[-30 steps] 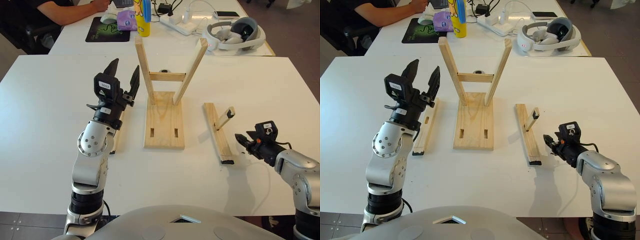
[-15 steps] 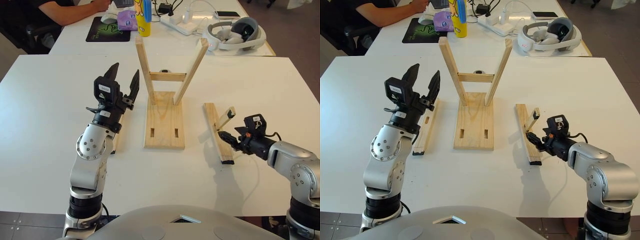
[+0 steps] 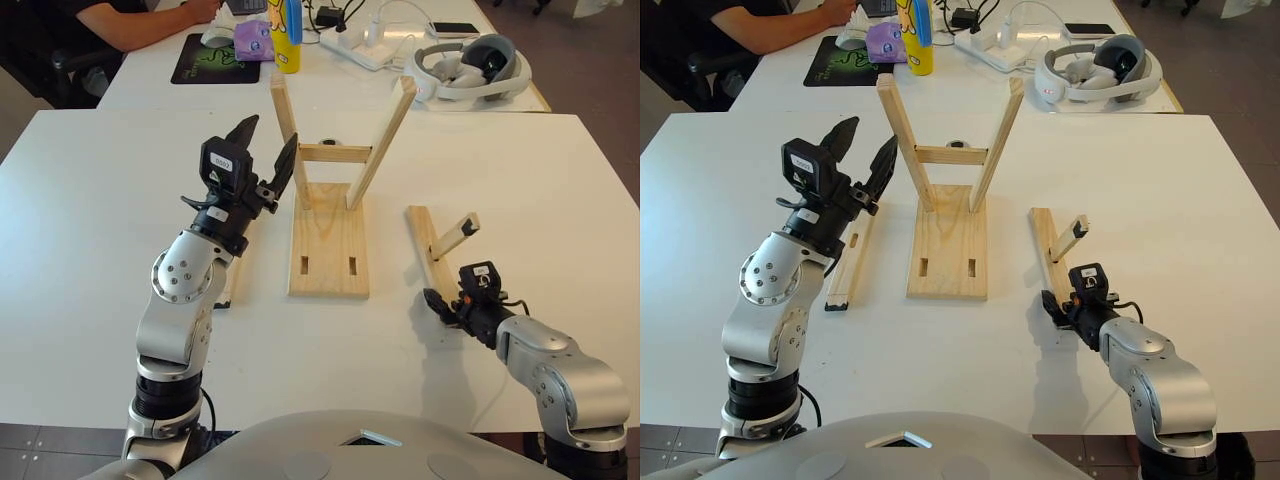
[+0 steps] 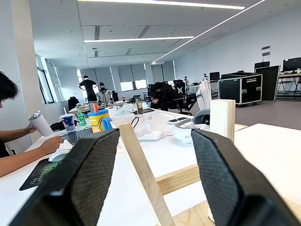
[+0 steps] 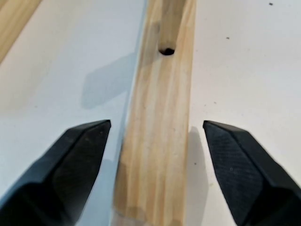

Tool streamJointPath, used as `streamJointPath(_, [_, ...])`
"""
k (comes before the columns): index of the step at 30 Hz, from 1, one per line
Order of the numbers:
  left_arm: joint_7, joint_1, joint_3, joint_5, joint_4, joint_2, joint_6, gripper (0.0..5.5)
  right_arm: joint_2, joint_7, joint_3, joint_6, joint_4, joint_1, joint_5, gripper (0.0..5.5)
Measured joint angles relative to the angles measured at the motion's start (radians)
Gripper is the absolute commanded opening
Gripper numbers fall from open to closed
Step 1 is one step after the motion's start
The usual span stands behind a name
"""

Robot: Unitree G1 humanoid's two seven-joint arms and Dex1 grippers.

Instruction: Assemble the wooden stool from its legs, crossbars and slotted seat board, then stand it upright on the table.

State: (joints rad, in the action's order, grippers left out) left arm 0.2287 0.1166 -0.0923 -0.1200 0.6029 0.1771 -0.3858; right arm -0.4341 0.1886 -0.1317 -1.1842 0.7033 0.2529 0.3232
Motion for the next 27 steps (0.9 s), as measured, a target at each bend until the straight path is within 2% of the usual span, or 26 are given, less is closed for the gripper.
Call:
streamJointPath(4, [0.0, 0.0, 0.001, 0.0, -0.001, 0.0, 0.0, 2.82, -0.001, 0.001, 0.019, 0.034, -0.03, -0.004, -0.005, 3.28])
streamJointPath(12, [-0.007, 0.016, 0.023, 0.003, -0.02, 0.001, -0.001, 2.82, 0.0, 0.009, 0.023, 0.109, -0.088, -0.007, -0.004, 2.14])
streamJointPath(15, [-0.027, 0.028, 0.046, 0.003, -0.05, -0.001, -0.011, 2.82, 0.013, 0.015, 0.011, 0.138, -0.113, -0.011, 0.001, 2.07])
streamJointPath(21, [-0.016, 0.043, 0.103, -0.087, -0.079, -0.015, -0.033, 3.7, 0.032, 0.024, -0.061, 0.176, -0.207, -0.094, 0.016, 2.07])
streamJointPath(27, [0.052, 0.109, 0.188, -0.301, -0.086, -0.017, -0.096, 4.7, 0.033, 0.025, -0.279, 0.379, -0.32, -0.47, 0.118, 2.07])
